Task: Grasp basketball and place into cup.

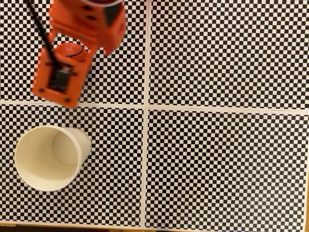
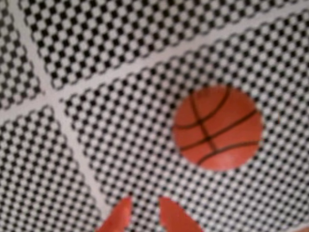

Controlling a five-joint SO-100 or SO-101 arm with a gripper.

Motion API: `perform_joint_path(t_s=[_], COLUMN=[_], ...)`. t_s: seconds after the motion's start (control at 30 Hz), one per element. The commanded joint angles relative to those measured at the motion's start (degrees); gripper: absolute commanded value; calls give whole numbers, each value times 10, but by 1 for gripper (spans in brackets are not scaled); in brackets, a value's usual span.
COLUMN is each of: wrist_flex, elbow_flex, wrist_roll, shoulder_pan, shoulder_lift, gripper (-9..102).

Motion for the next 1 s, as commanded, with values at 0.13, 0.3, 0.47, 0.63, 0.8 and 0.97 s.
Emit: perform_joint_path(t_s=[0.13,0.3,0.47,0.63,0.8,0.97], wrist_flex=[33,81,107,108,108,108], elbow_flex=[-115,-150,-152,-157,-207,-255], wrist_roll=[-25,-46,-30,-10,1,10], shoulder_pan=[36,36,17,1,4,12], shoulder_lift=[-48,-62,-56,-70,-133,-199], gripper=[3,22,40,51,52,57])
